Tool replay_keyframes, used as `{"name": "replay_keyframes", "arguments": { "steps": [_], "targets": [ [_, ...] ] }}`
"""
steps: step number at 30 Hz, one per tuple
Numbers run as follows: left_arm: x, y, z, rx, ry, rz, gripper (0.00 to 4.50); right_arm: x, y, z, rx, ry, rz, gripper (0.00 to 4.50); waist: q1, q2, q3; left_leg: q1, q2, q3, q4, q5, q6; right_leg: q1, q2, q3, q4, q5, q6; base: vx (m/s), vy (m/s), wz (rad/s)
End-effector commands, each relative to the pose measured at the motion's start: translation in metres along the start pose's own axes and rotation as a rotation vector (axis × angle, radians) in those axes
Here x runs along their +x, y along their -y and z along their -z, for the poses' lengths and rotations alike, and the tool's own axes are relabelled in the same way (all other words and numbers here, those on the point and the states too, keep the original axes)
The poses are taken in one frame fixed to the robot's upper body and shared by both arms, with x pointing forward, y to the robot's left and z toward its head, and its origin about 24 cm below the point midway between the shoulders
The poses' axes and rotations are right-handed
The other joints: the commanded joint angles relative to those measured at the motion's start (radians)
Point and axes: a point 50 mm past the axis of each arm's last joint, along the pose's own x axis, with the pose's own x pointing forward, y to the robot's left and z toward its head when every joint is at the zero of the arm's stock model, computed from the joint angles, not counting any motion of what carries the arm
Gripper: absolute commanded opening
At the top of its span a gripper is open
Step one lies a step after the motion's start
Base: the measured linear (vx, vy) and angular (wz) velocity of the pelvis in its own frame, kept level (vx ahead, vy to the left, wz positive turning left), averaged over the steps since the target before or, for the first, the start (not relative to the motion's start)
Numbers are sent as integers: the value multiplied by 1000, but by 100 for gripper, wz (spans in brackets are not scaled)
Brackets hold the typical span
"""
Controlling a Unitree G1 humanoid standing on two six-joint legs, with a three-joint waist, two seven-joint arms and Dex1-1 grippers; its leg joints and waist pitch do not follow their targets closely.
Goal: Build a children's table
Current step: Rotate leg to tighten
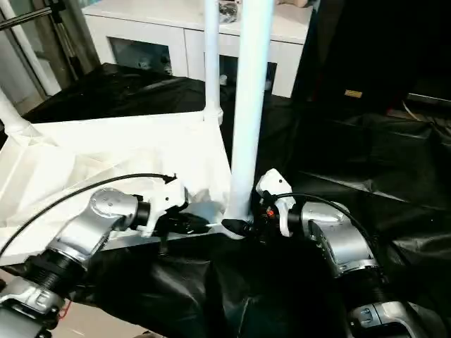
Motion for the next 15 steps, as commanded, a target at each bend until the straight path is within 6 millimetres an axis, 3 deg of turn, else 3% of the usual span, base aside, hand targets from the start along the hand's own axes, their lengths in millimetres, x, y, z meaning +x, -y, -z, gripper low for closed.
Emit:
{"name": "replay_keyframes", "arguments": {
  "steps": [1,15],
  "targets": [
    [4,7,17,-34,-89,56,0,0,0,-8,-18,7,-15,376,2,-18,-57,4,45,-11,-57,-85,84,52,-86,51,-63,-18,-238,0,0,0],
    [7,-1,14,-96,-34,-35,0,8,-9,3,32,14,-7,272,3,-13,-54,7,44,-11,-59,-113,67,49,-87,52,-72,-80,-227,0,0,0]
  ]
}}
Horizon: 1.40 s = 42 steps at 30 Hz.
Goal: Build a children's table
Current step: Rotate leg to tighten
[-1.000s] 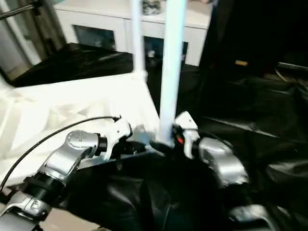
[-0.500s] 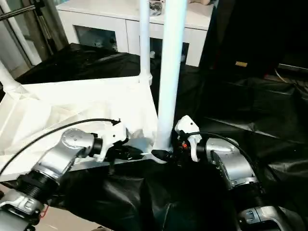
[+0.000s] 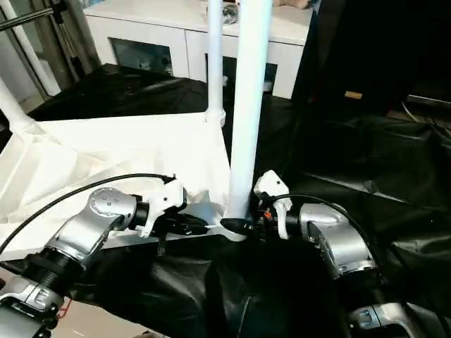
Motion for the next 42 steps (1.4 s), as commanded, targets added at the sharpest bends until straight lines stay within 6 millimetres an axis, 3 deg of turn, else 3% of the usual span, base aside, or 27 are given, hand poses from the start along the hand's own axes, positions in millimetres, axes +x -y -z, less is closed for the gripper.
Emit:
{"name": "replay_keyframes", "arguments": {
  "steps": [1,4,6,7,10,11,14,15,17,22,31,35,39,42],
  "targets": [
    [7,-1,11,-72,-42,-44,0,8,-3,3,24,15,26,268,2,-12,-53,7,44,-11,-61,-121,65,46,-88,52,-74,-94,-226,0,0,0],
    [17,-11,3,-103,-24,-159,0,21,6,15,91,6,232,264,-1,-12,-47,12,42,-12,-66,-163,38,42,-92,53,-88,-206,-207,0,0,0],
    [20,-13,1,-109,-22,-188,0,24,7,18,110,-2,282,262,-8,-14,-44,14,41,-17,-75,-205,8,43,-90,51,-94,-296,-181,0,0,0],
    [28,-17,-5,-125,-16,-239,0,34,10,23,159,-13,396,262,-11,-11,-41,15,40,-16,-76,-222,2,37,-91,52,-100,-336,-165,0,0,0],
    [35,-19,-9,-135,-9,-263,0,42,11,26,197,-26,482,262,-14,-12,-38,25,39,-20,-81,-274,-16,34,-93,51,-111,-419,-141,0,0,0],
    [42,-17,-13,-137,-1,-256,0,52,9,27,223,-43,542,262,-16,-5,-39,24,40,-23,-82,-278,-18,33,-95,53,-113,-423,-133,0,0,0],
    [48,-15,-16,-123,0,-229,0,65,2,21,177,-34,532,262,-21,-9,-40,22,39,-22,-83,-281,-16,32,-92,54,-114,-402,-126,0,0,0],
    [49,-14,-16,-112,-6,-215,0,68,0,18,166,-7,508,318,-21,-2,-41,21,39,-23,-84,-279,-13,33,-93,56,-112,-384,-129,0,0,0],
    [49,-13,-14,-103,-15,-197,0,69,0,14,182,28,498,331,-25,-6,-41,18,39,-22,-84,-277,-10,34,-91,55,-110,-359,-136,0,0,0],
    [37,-9,-7,-57,-28,-111,0,53,7,4,137,75,426,373,-24,-6,-45,15,42,-21,-83,-245,7,39,-91,56,-102,-278,-158,0,0,0],
    [20,-4,-1,6,-23,25,0,21,-2,-3,9,102,137,384,-4,-7,-59,8,47,-14,-66,-95,76,52,-88,54,-67,35,-232,0,0,0],
    [10,-5,3,35,-32,64,0,7,-8,-4,-12,90,4,384,7,-5,-55,11,49,-11,-67,-135,79,50,-88,52,-73,-11,-240,0,0,0],
    [2,-2,7,24,-43,132,0,-2,-11,-6,-13,68,-64,358,9,-3,-52,10,49,-12,-70,-156,61,49,-91,52,-78,-92,-228,0,0,0],
    [1,-1,7,25,-45,146,0,-2,-11,-5,-6,66,-72,321,7,-5,-52,10,49,-13,-71,-151,54,47,-90,52,-79,-99,-229,0,0,0]
  ]
}}
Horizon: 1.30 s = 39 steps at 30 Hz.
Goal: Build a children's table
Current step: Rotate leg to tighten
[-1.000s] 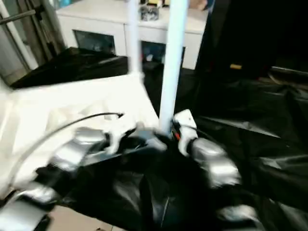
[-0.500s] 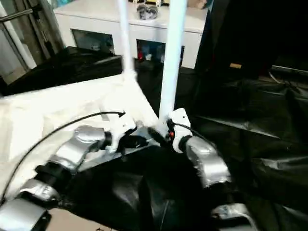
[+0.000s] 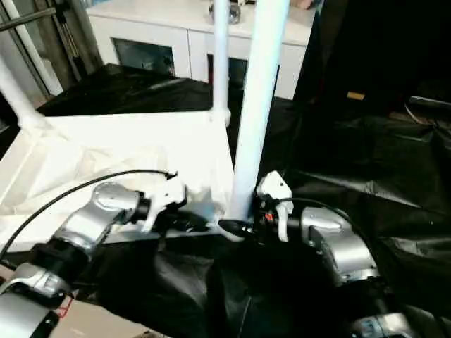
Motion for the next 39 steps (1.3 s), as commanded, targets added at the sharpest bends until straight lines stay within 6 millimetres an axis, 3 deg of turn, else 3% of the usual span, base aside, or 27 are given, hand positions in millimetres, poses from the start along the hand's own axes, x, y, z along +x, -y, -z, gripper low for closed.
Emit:
{"name": "replay_keyframes", "arguments": {
  "steps": [1,8,10,14,16,18,20,21,24,26,27,28,29,30,32,33,36,38,39],
  "targets": [
    [4,8,7,-11,-37,60,0,1,-3,-3,-1,8,-31,321,2,-4,-52,6,50,-14,-64,-145,57,47,-90,52,-71,-96,-231,0,0,0],
    [5,8,9,-13,-37,63,0,4,-10,1,12,-11,-78,265,5,-5,-54,5,48,-13,-61,-122,64,48,-89,52,-66,-48,-239,0,0,0],
    [5,7,10,-26,-39,34,0,5,-11,3,20,-14,-81,239,7,-4,-52,6,49,-13,-62,-134,60,47,-90,52,-69,-70,-235,0,0,0],
    [9,-1,6,-70,-20,-60,0,11,-14,10,63,-12,-44,227,9,-3,-50,10,50,-14,-65,-156,48,44,-91,53,-74,-114,-228,0,0,0],
    [14,-6,3,-87,-10,-121,0,17,-13,17,82,-24,34,220,9,-5,-44,11,48,-14,-70,-199,30,42,-93,54,-84,-201,-212,0,0,0],
    [23,-12,-4,-108,7,-203,0,29,0,29,129,-62,254,214,-1,-5,-33,21,43,-17,-77,-280,-2,34,-95,52,-104,-382,-170,0,0,0],
    [30,-16,-10,-121,17,-256,0,36,6,35,170,-74,368,210,-8,-3,-31,27,41,-21,-78,-317,-21,28,-98,51,-111,-469,-150,0,0,0],
    [37,-19,-14,-136,28,-307,0,42,9,38,203,-79,454,205,-19,-6,-27,21,40,-30,-85,-347,-30,34,-98,47,-118,-546,-108,0,0,0],
    [46,-21,-22,-165,53,-355,0,52,14,41,292,-109,595,202,-34,-5,-26,33,35,-36,-85,-400,-35,23,-99,43,-132,-615,-76,0,0,0],
    [51,-20,-25,-171,65,-360,0,59,13,39,300,-95,596,202,-41,-5,-28,29,33,-38,-87,-402,-30,29,-98,40,-135,-607,-70,0,0,0],
    [52,-19,-26,-167,69,-353,0,61,12,36,292,-82,588,202,-41,-4,-33,24,36,-37,-92,-373,-17,34,-97,42,-134,-544,-72,0,0,0],
    [53,-17,-26,-154,67,-335,0,64,11,31,283,-47,567,202,-39,-5,-33,28,38,-34,-92,-364,-10,29,-95,47,-134,-508,-83,0,0,0],
    [53,-17,-25,-147,66,-326,0,65,11,29,284,-36,560,253,-39,-7,-31,28,38,-32,-92,-364,-6,27,-95,48,-134,-500,-89,0,0,0],
    [53,-16,-24,-137,64,-314,0,66,12,27,300,-20,553,266,-38,-4,-32,26,39,-32,-93,-358,-5,29,-95,50,-129,-475,-101,0,0,0],
    [52,-14,-23,-121,60,-297,0,66,13,25,308,-7,545,269,-39,-4,-33,25,41,-31,-94,-349,-4,30,-96,51,-126,-450,-114,0,0,0],
    [50,-13,-21,-112,57,-280,0,65,14,23,298,1,536,295,-36,-10,-35,25,42,-28,-93,-327,0,32,-96,54,-122,-406,-131,0,0,0],
    [46,-10,-18,-95,51,-245,0,60,16,20,240,-5,497,318,-33,-9,-38,19,43,-25,-91,-290,8,39,-96,56,-112,-337,-155,0,0,0],
    [42,-8,-16,-78,45,-211,0,55,15,18,186,-10,442,318,-29,-11,-41,22,44,-21,-86,-258,17,37,-96,58,-107,-291,-169,0,0,0],
    [42,-8,-16,-78,45,-211,0,55,15,18,186,-10,442,318,-30,-11,-42,16,43,-18,-84,-232,25,41,-94,58,-102,-253,-179,0,0,0]
  ]
}}
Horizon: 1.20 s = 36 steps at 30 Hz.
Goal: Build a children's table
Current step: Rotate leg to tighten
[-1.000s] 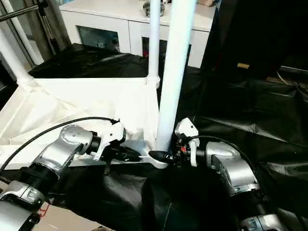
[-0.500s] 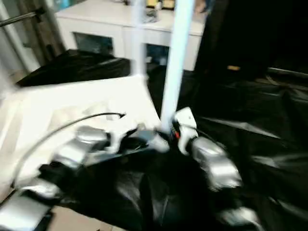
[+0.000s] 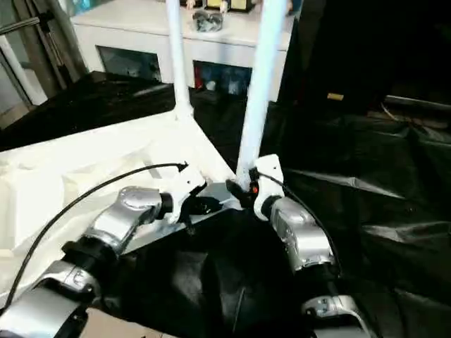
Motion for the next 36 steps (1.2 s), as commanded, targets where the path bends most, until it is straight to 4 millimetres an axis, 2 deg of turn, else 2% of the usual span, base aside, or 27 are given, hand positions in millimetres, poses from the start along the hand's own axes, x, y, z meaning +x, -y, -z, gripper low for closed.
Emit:
{"name": "replay_keyframes", "arguments": {
  "steps": [1,3,4,6,8,9,10,12,14,17,21,26,32,35,36],
  "targets": [
    [4,11,-2,49,0,105,0,1,-14,18,1,-78,-123,318,5,-5,-41,-6,46,-15,-70,-222,28,27,-94,59,-86,-250,-183,0,0,0],
    [-3,14,0,80,10,181,0,-10,-15,14,-49,-51,-255,318,8,-5,-46,-10,48,-15,-66,-186,44,32,-94,57,-80,-200,-190,0,0,0],
    [-8,14,3,95,4,221,0,-19,-14,13,-85,-45,-343,318,14,-5,-54,-16,50,-15,-59,-109,71,42,-92,55,-63,-62,-210,0,0,0],
    [-12,13,5,107,-11,238,0,-26,-13,12,-112,-50,-404,318,17,-4,-59,-19,49,-14,-52,-46,100,42,-86,51,-47,68,-237,26,2,0],
    [-15,12,6,110,-19,245,0,-32,-13,11,-124,-52,-451,318,24,-5,-63,-18,49,-11,-44,-17,124,40,-84,51,-36,159,-257,52,7,0],
    [-18,12,7,117,-23,258,0,-36,-13,9,-132,-52,-492,318,26,-3,-63,-18,49,-10,-43,-15,131,39,-84,50,-35,170,-264,0,0,0],
    [-21,11,8,122,-27,268,0,-40,-13,8,-140,-51,-528,318,29,-4,-59,-19,49,-8,-44,-35,134,39,-85,48,-39,145,-268,0,0,0],
    [-24,9,8,128,-27,279,0,-46,-13,6,-146,-59,-575,318,36,-4,-56,-14,53,-8,-48,-87,120,37,-87,48,-47,51,-263,0,0,0],
    [-27,8,8,128,-25,289,0,-49,-13,5,-148,-58,-603,318,38,-4,-54,-14,54,-8,-50,-112,103,36,-89,48,-52,-9,-257,0,0,0],
    [-30,8,9,129,-30,309,0,-51,-14,4,-142,-58,-631,292,40,-4,-53,-13,54,-9,-52,-125,81,35,-88,49,-55,-59,-245,0,0,0],
    [-31,8,9,129,-26,316,0,-50,-18,5,-130,-60,-646,265,41,-6,-54,-15,52,-8,-50,-106,77,36,-89,50,-52,-39,-243,0,0,0],
    [-30,9,10,126,-24,316,0,-50,-21,7,-115,-68,-663,260,43,-5,-57,-16,51,-9,-48,-86,84,37,-87,49,-47,0,-248,0,0,0],
    [-28,8,11,112,-21,279,0,-49,-22,11,-90,-68,-641,259,43,-5,-57,-16,51,-9,-48,-93,81,38,-87,48,-48,-9,-247,0,0,0],
    [-25,5,9,87,-9,220,0,-44,-20,15,-82,-62,-560,259,42,-4,-55,-14,51,-9,-49,-103,75,35,-88,48,-51,-30,-245,0,0,0],
    [-19,3,6,65,9,166,0,-33,-16,20,-72,-63,-425,259,38,-5,-52,-14,49,-9,-51,-125,65,33,-89,49,-56,-70,-241,0,0,0]
  ]
}}
